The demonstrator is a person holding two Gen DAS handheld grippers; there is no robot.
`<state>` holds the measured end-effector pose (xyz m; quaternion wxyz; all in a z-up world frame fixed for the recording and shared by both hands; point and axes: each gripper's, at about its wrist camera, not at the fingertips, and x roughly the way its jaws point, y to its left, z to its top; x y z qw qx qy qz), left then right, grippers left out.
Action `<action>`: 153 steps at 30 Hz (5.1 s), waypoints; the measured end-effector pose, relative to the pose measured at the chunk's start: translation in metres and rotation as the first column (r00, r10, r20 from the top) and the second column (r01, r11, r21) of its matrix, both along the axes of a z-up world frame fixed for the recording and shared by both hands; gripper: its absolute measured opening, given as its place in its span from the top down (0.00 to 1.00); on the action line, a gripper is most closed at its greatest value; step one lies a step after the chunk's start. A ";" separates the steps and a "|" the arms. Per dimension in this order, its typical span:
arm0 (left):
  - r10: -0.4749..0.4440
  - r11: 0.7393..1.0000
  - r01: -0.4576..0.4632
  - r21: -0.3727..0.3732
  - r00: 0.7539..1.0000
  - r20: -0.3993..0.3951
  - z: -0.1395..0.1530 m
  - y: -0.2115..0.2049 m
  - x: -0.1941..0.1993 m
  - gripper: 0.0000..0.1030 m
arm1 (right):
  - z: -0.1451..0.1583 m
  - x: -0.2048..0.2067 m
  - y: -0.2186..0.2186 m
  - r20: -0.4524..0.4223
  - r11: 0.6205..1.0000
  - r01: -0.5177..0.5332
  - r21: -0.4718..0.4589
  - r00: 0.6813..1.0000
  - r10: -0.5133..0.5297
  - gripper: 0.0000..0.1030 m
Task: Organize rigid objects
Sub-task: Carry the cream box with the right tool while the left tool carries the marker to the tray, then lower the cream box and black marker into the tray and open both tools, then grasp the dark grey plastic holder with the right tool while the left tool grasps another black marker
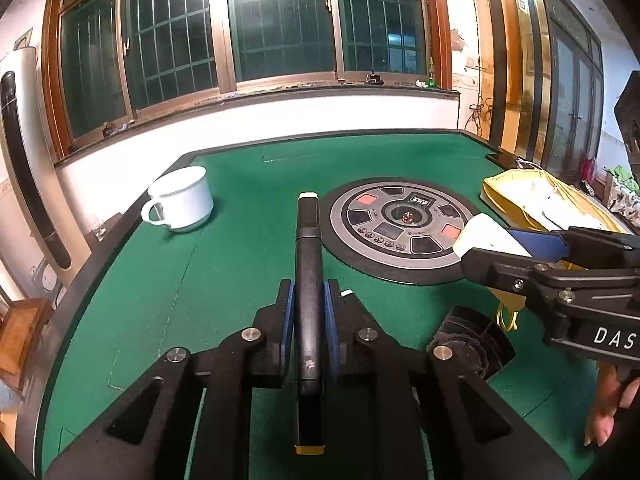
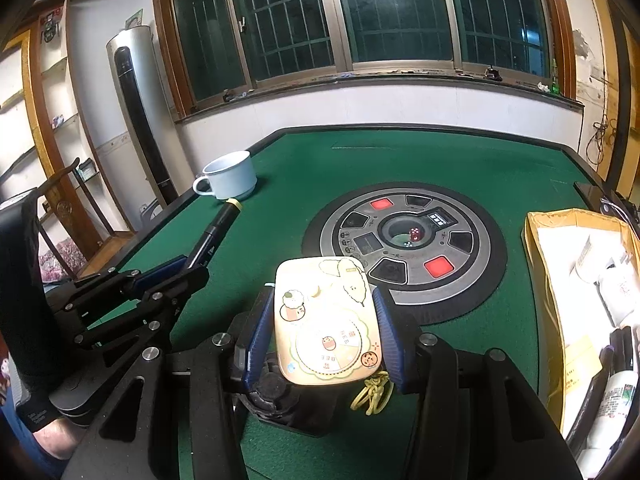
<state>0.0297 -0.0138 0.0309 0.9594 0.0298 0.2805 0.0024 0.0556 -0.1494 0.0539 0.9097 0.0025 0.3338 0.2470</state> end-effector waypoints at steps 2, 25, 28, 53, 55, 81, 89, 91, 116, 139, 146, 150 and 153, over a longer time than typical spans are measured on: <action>-0.005 1.000 0.005 0.001 1.000 0.001 -0.001 -0.001 -0.002 0.88 | 0.000 -0.002 -0.001 0.000 1.000 0.007 0.000 1.000 -0.007 0.57; -0.105 0.992 0.107 -0.062 0.994 0.035 0.017 -0.016 -0.018 0.88 | 0.017 -0.048 -0.088 -0.013 0.967 0.215 0.134 0.977 -0.215 0.57; -0.135 0.987 0.138 -0.078 0.990 0.042 0.022 -0.025 -0.022 0.88 | 0.022 -0.059 -0.110 -0.013 0.957 0.251 0.144 0.968 -0.251 0.57; -0.509 0.834 0.441 -0.332 0.847 -0.153 0.056 -0.187 0.016 0.88 | 0.059 -0.057 -0.242 -0.062 0.885 0.418 0.206 0.908 -0.414 0.57; -0.516 0.827 0.430 -0.363 0.837 -0.184 0.052 -0.201 0.025 0.88 | 0.060 -0.047 -0.249 -0.085 0.881 0.426 0.203 0.904 -0.418 0.57; -0.458 0.862 0.342 -0.373 0.841 -0.289 0.009 -0.260 0.076 0.88 | 0.020 0.050 -0.256 -0.221 0.883 0.469 -0.008 0.861 -0.459 0.58; -0.459 0.871 0.367 -0.326 0.845 -0.276 0.008 -0.261 0.064 0.88 | 0.011 0.054 -0.259 -0.253 0.881 0.474 0.006 0.853 -0.457 0.57; -0.458 0.872 0.368 -0.323 0.846 -0.273 0.009 -0.260 0.063 0.88 | 0.010 0.055 -0.261 -0.267 0.881 0.472 0.008 0.850 -0.453 0.57; -0.501 0.842 0.431 -0.323 0.848 -0.173 0.059 -0.216 0.009 0.76 | 0.049 -0.018 -0.241 -0.141 0.859 0.485 0.162 0.874 -0.466 0.48; -0.170 0.850 -0.024 -0.526 0.934 -0.316 -0.005 0.036 0.028 0.76 | 0.004 -0.007 -0.076 -0.241 0.971 0.191 0.142 0.958 -0.153 0.48; -0.191 0.881 0.002 -0.474 0.916 -0.353 -0.018 0.015 0.034 0.76 | -0.010 0.006 -0.060 -0.193 0.970 0.172 0.172 0.971 -0.138 0.48; -0.181 0.896 -0.013 -0.444 0.902 -0.392 -0.031 0.008 0.040 0.76 | -0.014 0.005 -0.067 -0.191 0.966 0.163 0.199 0.974 -0.125 0.48; -0.155 0.929 0.002 -0.370 0.909 -0.386 -0.032 -0.002 0.042 0.76 | -0.016 0.008 -0.069 -0.211 0.963 0.151 0.222 0.972 -0.103 0.48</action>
